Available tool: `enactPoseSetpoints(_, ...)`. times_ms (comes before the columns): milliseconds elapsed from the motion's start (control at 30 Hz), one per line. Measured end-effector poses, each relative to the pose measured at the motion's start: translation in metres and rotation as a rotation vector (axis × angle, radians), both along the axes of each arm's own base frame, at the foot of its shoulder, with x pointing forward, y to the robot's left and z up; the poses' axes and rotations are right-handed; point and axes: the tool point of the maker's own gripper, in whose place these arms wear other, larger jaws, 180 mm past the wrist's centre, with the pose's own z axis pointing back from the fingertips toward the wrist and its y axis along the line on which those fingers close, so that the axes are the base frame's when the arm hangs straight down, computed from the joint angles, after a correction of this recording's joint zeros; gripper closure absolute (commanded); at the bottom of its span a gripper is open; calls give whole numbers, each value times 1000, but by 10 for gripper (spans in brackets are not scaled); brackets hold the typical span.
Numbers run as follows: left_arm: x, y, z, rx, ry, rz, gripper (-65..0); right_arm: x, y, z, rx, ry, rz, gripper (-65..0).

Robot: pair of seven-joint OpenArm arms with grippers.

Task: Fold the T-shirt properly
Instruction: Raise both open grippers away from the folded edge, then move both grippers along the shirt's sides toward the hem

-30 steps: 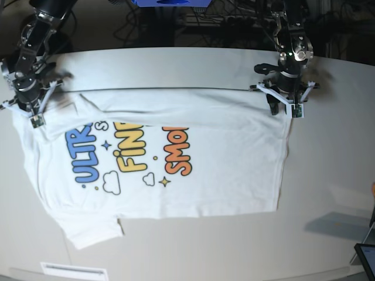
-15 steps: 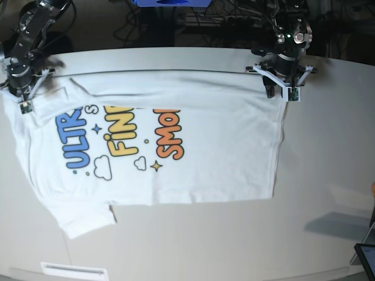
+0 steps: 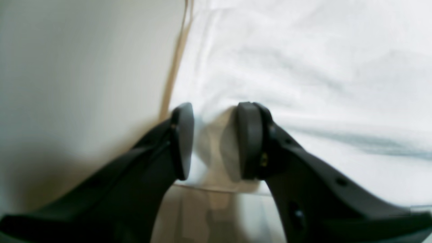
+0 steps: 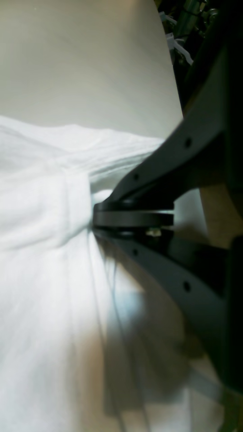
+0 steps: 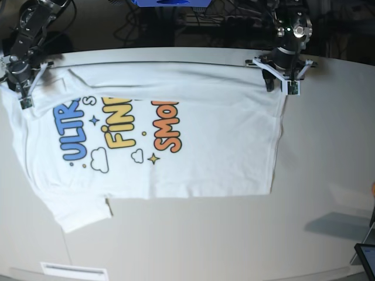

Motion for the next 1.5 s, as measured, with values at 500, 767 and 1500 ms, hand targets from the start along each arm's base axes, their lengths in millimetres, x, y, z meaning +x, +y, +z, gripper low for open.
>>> enactPoseSetpoints(500, 8, 1, 8, 17, -2, 11, -218, 12, -7, 22, -68, -7, -12, -1)
enactPoseSetpoints(767, 12, 5, 25, 26, -18, 23, -218, 18, -13, 44, -118, -32, -28, -3)
enactPoseSetpoints(1500, 124, 46, 116, 73, -260, 120, -225, 142, 38, 102, -145, -263, 254, -194)
